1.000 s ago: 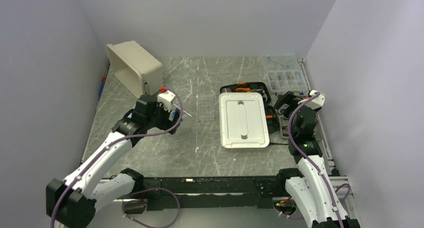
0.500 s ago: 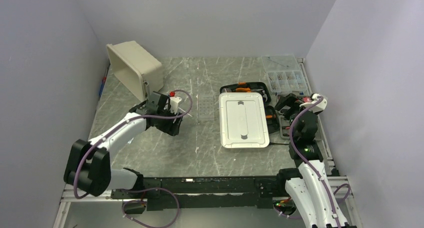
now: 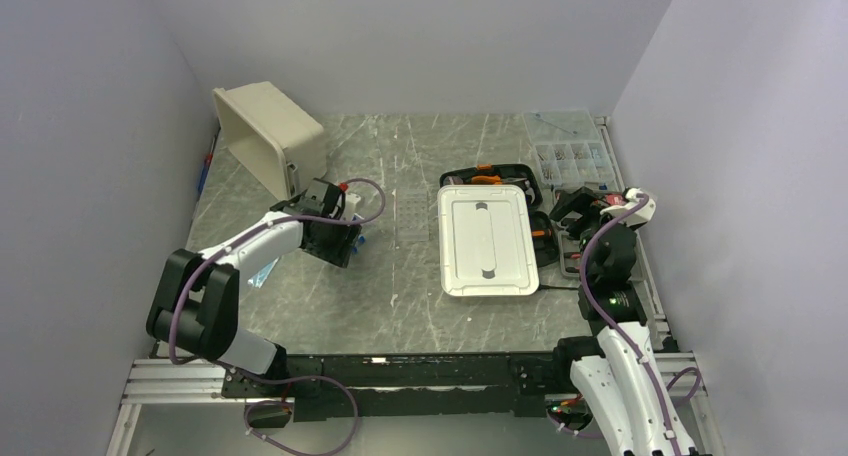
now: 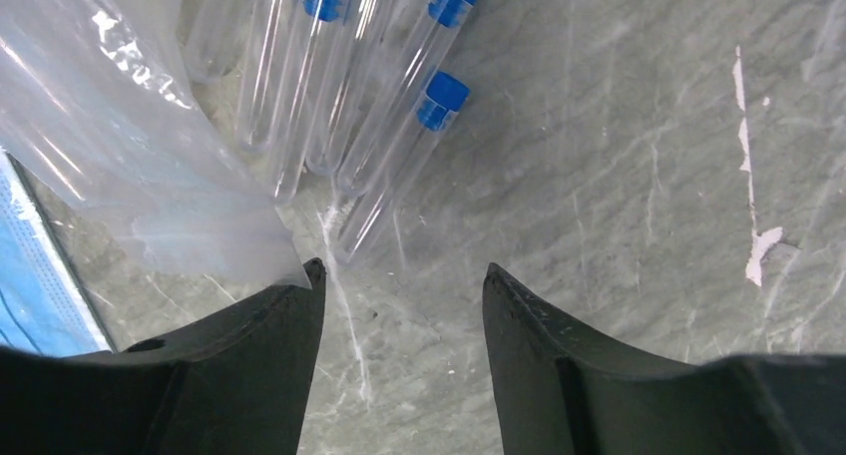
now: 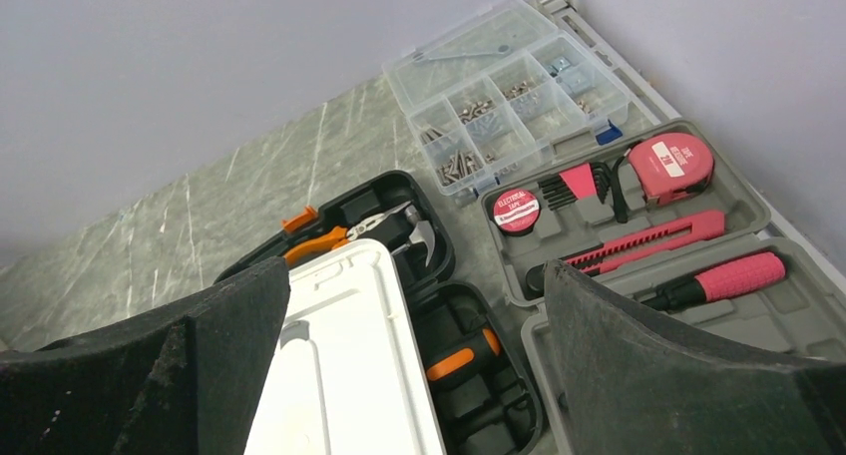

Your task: Organize the chemistry lab equipment

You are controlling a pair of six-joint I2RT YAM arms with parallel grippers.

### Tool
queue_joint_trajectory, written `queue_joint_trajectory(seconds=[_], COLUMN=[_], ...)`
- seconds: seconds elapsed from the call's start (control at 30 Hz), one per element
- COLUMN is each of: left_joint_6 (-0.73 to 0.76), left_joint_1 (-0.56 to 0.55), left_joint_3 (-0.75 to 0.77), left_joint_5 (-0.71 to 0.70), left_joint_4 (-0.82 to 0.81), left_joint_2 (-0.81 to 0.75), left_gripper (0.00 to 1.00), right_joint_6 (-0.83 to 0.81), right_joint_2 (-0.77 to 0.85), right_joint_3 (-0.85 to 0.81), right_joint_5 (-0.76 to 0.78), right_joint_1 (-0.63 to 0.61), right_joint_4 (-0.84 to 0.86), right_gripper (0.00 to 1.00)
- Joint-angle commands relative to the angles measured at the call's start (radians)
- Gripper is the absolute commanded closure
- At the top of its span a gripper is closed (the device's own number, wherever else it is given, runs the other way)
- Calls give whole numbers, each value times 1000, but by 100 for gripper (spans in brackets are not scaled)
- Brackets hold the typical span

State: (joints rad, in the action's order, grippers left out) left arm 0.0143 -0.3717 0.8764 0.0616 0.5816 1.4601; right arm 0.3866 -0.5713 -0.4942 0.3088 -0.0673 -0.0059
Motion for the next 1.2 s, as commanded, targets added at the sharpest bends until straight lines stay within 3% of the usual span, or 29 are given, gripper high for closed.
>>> queue_joint_trajectory(seconds=[0.0, 0.5, 0.83, 1.17], left_joint_6=[-7, -7, -50, -68], left_joint_1=[4, 4, -29, -55], left_joint_3=[48, 95, 89, 98], left_joint_5=[-27, -30, -58, -59], left_joint_4=[7, 31, 47, 76], left_joint_2=[32, 151, 154, 198], left_gripper=[38, 47, 66, 61], right_joint_6=[11, 15, 14, 13], right_joint_2=[15, 28, 35, 41], right_joint_3=[1, 5, 4, 6], right_joint_5=[-5, -12, -2, 3], right_joint_1=[-2, -2, -3, -3], right_joint_4=[46, 44, 40, 37], right_gripper=[0, 0, 0, 0])
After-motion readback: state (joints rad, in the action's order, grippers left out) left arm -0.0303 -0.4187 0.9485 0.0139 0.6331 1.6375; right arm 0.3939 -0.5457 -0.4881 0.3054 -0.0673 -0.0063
